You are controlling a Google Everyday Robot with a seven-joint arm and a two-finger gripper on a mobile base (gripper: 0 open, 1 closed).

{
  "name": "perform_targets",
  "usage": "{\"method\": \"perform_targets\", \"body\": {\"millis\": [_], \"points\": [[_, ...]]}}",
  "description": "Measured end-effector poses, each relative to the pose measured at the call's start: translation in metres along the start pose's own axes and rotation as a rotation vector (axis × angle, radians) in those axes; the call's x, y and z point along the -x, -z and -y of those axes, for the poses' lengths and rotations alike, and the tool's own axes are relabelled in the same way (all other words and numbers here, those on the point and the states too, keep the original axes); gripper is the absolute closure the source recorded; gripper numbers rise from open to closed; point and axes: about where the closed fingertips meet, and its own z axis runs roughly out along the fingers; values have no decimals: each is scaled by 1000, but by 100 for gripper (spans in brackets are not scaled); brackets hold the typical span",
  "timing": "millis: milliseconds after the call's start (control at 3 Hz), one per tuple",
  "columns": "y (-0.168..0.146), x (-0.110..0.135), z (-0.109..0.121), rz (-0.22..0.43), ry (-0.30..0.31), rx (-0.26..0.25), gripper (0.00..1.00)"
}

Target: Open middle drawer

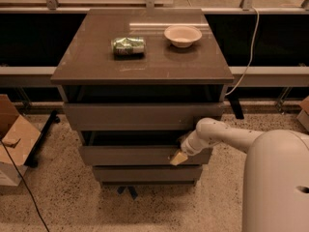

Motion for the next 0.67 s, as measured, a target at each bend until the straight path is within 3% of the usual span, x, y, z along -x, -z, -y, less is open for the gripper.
{"method": "perform_targets", "body": {"millis": [333, 667], "points": [[-5, -7, -16, -42, 13, 31, 0], [-11, -19, -36, -84, 22, 83, 16]]}}
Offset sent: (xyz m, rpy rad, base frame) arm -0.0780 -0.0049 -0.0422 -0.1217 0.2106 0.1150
